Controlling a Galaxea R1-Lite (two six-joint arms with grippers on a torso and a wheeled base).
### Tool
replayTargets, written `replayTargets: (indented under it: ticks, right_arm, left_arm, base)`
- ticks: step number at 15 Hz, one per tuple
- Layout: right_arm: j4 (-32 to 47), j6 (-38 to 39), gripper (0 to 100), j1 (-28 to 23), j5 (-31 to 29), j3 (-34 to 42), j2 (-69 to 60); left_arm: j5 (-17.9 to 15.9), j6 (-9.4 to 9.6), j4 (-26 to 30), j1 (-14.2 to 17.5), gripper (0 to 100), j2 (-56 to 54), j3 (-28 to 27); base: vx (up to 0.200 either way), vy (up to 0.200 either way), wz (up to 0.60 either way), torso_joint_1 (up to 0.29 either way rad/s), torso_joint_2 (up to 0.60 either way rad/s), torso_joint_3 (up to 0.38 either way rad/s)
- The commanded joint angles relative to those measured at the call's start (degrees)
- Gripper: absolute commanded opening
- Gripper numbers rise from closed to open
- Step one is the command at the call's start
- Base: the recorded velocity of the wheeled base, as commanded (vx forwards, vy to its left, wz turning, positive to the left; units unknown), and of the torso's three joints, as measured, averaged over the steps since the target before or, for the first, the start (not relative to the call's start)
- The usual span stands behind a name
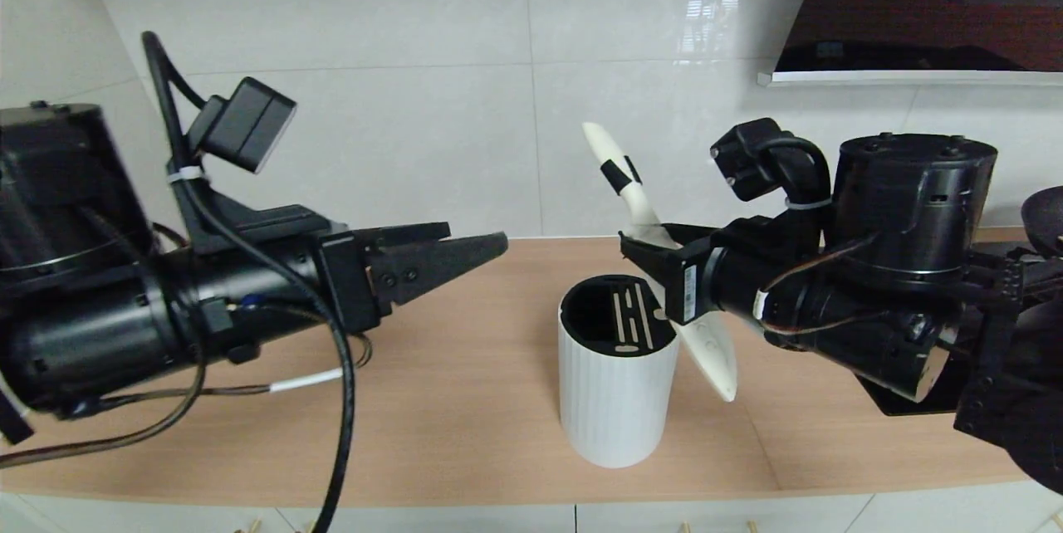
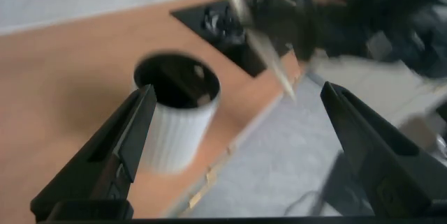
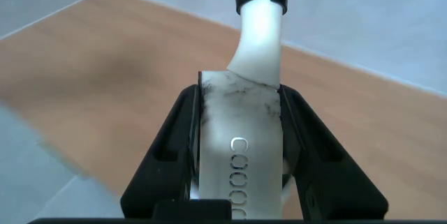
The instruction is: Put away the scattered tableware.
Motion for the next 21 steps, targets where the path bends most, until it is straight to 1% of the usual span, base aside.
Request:
replayTargets:
  ticks: [1, 2, 3, 5, 8, 10, 12, 14, 17, 18, 21]
  right_arm:
    - [0.0, 0.3, 0, 2.5, -1.5, -0.3, 2.3]
    - [-0.3, 0.9, 0, 3.0, -3.3, -1.0, 3.4]
    - [-0.3, 2.1, 0, 3.5, -4.2, -1.4, 3.8]
    - [-0.3, 3.8, 0, 5.2, -4.5, -1.7, 3.8]
    - [-0.5, 4.1, 0, 7.5, -5.4, -1.3, 4.0]
    - [-1.1, 4.1, 0, 8.6, -5.5, -1.1, 4.0]
    - [-1.5, 4.2, 0, 9.3, -6.0, -1.1, 4.3]
    - [-3.3, 4.2, 0, 9.4, -6.1, -1.1, 5.3]
    - [-3.5, 5.4, 0, 10.2, -6.1, -1.1, 5.7]
    - [-3.5, 5.8, 0, 10.6, -6.1, -1.1, 5.7]
    - [-3.6, 6.4, 0, 11.0, -6.1, -1.3, 6.2]
  left_arm:
    - [-0.1, -4.67, -6.9, -0.2, 100, 9.3, -2.2]
    - [-0.1, -8.88, -10.3, -1.9, 100, 10.9, -2.2]
    - [0.1, -10.47, -12.2, -2.4, 100, 12.0, -2.1]
    - [-0.1, -11.17, -14.2, -2.4, 100, 13.6, -2.0]
    - [0.0, -10.91, -14.3, -2.5, 100, 15.7, -2.7]
    - [0.0, -10.99, -16.6, -2.5, 100, 16.6, -2.9]
    - [0.1, -11.17, -18.7, -2.8, 100, 17.5, -2.8]
    - [0.2, -11.17, -18.9, -3.7, 100, 17.7, -2.7]
    - [0.2, -11.17, -19.7, -3.7, 100, 18.8, -2.7]
    - [0.3, -11.17, -22.2, -3.7, 100, 19.5, -2.7]
    - [0.4, -11.17, -23.2, -3.7, 100, 19.7, -2.7]
  base:
    - [0.0, 0.0, 0.0, 0.0, 0.0, 0.0]
    - [0.0, 0.0, 0.0, 0.0, 0.0, 0.0]
    - [0.0, 0.0, 0.0, 0.0, 0.0, 0.0]
    - [0.0, 0.0, 0.0, 0.0, 0.0, 0.0]
    - [0.0, 0.0, 0.0, 0.0, 0.0, 0.0]
    - [0.0, 0.0, 0.0, 0.0, 0.0, 0.0]
    - [0.0, 0.0, 0.0, 0.0, 0.0, 0.0]
    - [0.0, 0.0, 0.0, 0.0, 0.0, 0.0]
    - [0.0, 0.0, 0.0, 0.0, 0.0, 0.0]
    - [0.0, 0.0, 0.0, 0.0, 0.0, 0.0]
    - [0.0, 0.0, 0.0, 0.0, 0.0, 0.0]
